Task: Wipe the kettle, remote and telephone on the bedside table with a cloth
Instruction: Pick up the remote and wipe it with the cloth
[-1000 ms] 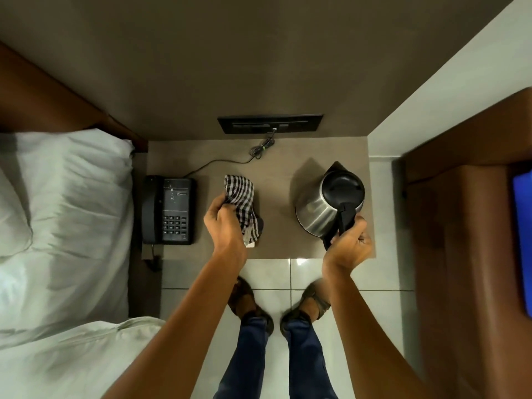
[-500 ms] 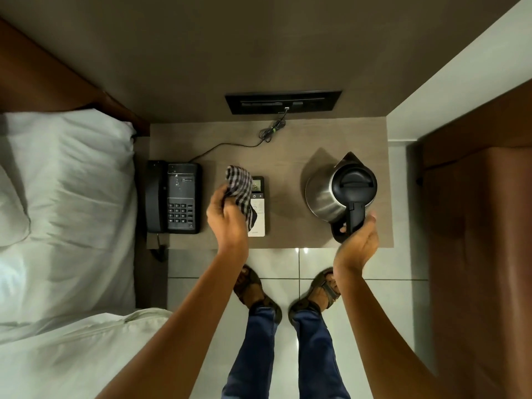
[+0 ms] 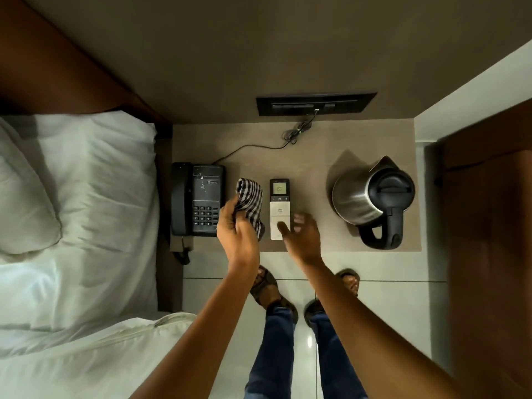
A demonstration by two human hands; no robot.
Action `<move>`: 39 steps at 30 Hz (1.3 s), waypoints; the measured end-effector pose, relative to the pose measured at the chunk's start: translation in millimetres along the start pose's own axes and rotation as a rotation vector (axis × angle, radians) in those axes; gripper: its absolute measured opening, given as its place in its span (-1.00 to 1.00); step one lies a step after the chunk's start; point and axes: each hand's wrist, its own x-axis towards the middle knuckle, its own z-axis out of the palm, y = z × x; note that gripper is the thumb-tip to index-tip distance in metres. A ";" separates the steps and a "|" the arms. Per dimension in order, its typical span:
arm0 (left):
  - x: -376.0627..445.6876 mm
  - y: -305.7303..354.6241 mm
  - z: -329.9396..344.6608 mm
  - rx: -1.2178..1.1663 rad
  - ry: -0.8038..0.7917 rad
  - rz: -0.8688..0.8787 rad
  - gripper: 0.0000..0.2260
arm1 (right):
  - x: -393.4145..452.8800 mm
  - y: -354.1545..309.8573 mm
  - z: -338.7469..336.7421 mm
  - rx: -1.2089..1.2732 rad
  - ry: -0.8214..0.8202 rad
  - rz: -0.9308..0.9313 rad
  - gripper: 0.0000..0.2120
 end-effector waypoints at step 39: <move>13.3 54.4 26.7 1.031 -0.478 1.082 -0.65 | 17.0 -93.2 -42.2 1.133 -0.531 0.170 -0.46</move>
